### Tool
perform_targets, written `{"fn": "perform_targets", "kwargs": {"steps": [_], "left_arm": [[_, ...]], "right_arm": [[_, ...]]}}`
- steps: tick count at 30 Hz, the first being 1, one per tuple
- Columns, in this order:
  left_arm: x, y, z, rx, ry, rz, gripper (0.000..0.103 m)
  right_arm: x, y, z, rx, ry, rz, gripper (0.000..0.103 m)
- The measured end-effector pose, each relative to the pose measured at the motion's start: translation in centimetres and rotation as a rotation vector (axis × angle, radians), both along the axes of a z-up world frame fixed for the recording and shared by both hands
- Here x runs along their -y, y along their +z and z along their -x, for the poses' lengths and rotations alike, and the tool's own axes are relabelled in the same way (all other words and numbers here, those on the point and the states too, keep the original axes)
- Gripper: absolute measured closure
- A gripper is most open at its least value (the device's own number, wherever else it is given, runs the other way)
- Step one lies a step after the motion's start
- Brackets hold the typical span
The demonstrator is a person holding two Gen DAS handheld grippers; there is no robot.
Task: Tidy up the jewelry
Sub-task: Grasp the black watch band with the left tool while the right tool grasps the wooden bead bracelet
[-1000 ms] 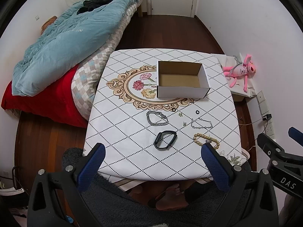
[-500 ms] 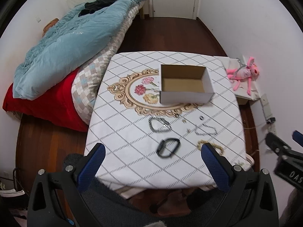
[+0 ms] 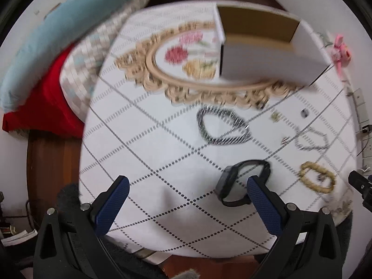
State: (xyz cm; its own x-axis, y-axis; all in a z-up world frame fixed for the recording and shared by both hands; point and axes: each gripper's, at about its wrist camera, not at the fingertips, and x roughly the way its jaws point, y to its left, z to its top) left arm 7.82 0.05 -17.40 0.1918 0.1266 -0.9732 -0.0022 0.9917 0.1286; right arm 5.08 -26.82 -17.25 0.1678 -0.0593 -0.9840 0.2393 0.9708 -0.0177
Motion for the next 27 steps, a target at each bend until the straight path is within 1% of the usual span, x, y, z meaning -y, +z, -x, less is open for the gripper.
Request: {"fn": "perform_targets", "kwargs": {"steps": [2,4,6,8,10,11,12,13,14,15,16,17,18,19,20,21,22,23,24,26,27], "left_arm": [[0.0,-1.7,-0.1,-0.027,-0.004,0.005,0.000],[0.0,-2.7,-0.2,-0.038,-0.014,0.015,0.000],[0.2,-3.5,-0.3,-0.043,-0.022,0.032,0.008],[0.3,-4.0,-0.4,-0.042,-0.029,0.042,0.010],[0.4,-4.5,-0.5,-0.031,-0.043,0.048,0.016],[0.6,-4.8,-0.6,-0.030,-0.053,0.048,0.026],[0.8,-4.9,-0.7,-0.033,-0.061,0.053,0.034],[0.9,-4.9,-0.6,-0.016,-0.067,0.063,0.037],[0.9,-4.9,-0.9,-0.011,-0.074,0.061,0.048],[1.1,-4.9,-0.8,-0.002,-0.091,0.073,0.064],[1.4,-4.8,-0.7,0.003,-0.106,0.078,0.072],[1.6,-4.8,-0.6,0.004,-0.114,0.073,0.084],[1.9,-4.9,-0.4,0.007,-0.126,0.064,0.092],[2.1,-4.9,-0.2,0.012,-0.134,0.058,0.093],[2.2,-5.0,-0.1,0.016,-0.138,0.052,0.093],[2.3,-5.0,0.2,0.022,-0.143,0.044,0.093],[2.4,-5.1,0.3,0.024,-0.143,0.044,0.093],[2.3,-5.1,0.4,0.025,-0.139,0.050,0.093],[2.2,-5.0,0.4,0.022,-0.135,0.056,0.093],[2.1,-4.8,0.6,0.024,-0.130,0.064,0.093],[2.0,-4.6,0.8,0.030,-0.128,0.065,0.093]], "right_arm": [[0.3,-2.3,-0.1,-0.034,-0.017,-0.024,0.018],[0.3,-3.9,-0.2,-0.062,-0.027,-0.040,0.023],[0.4,-5.3,-0.3,-0.082,-0.037,-0.051,0.027],[0.2,-6.2,-0.4,-0.094,-0.037,-0.053,0.030],[-0.2,-6.8,-0.5,-0.102,-0.027,-0.043,0.033],[-0.5,-6.7,-0.7,-0.095,-0.016,-0.033,0.034],[-0.7,-6.8,-0.8,-0.094,-0.005,-0.021,0.034],[-1.0,-6.8,-0.8,-0.087,0.003,-0.019,0.034],[-1.1,-6.8,-0.9,-0.080,0.008,-0.016,0.034],[-1.2,-6.7,-1.0,-0.074,0.013,-0.015,0.034],[-1.3,-6.6,-1.2,-0.068,0.014,-0.014,0.034],[-1.6,-6.5,-1.1,-0.056,0.018,-0.011,0.034],[-1.7,-6.4,-1.0,-0.042,0.020,-0.007,0.037],[-2.0,-6.2,-1.0,-0.031,0.025,-0.005,0.038],[-2.4,-6.0,-0.8,-0.022,0.034,-0.002,0.045],[-2.8,-5.8,-0.5,-0.009,0.047,0.001,0.056],[-3.3,-5.6,-0.3,0.003,0.061,0.005,0.065],[-3.7,-5.5,-0.3,0.013,0.075,0.009,0.084],[-4.2,-5.5,-0.2,0.017,0.087,0.015,0.094],[-4.7,-5.5,-0.1,0.028,0.091,0.015,0.094],[-4.8,-5.4,-0.1,0.039,0.091,-0.004,0.094]]}}
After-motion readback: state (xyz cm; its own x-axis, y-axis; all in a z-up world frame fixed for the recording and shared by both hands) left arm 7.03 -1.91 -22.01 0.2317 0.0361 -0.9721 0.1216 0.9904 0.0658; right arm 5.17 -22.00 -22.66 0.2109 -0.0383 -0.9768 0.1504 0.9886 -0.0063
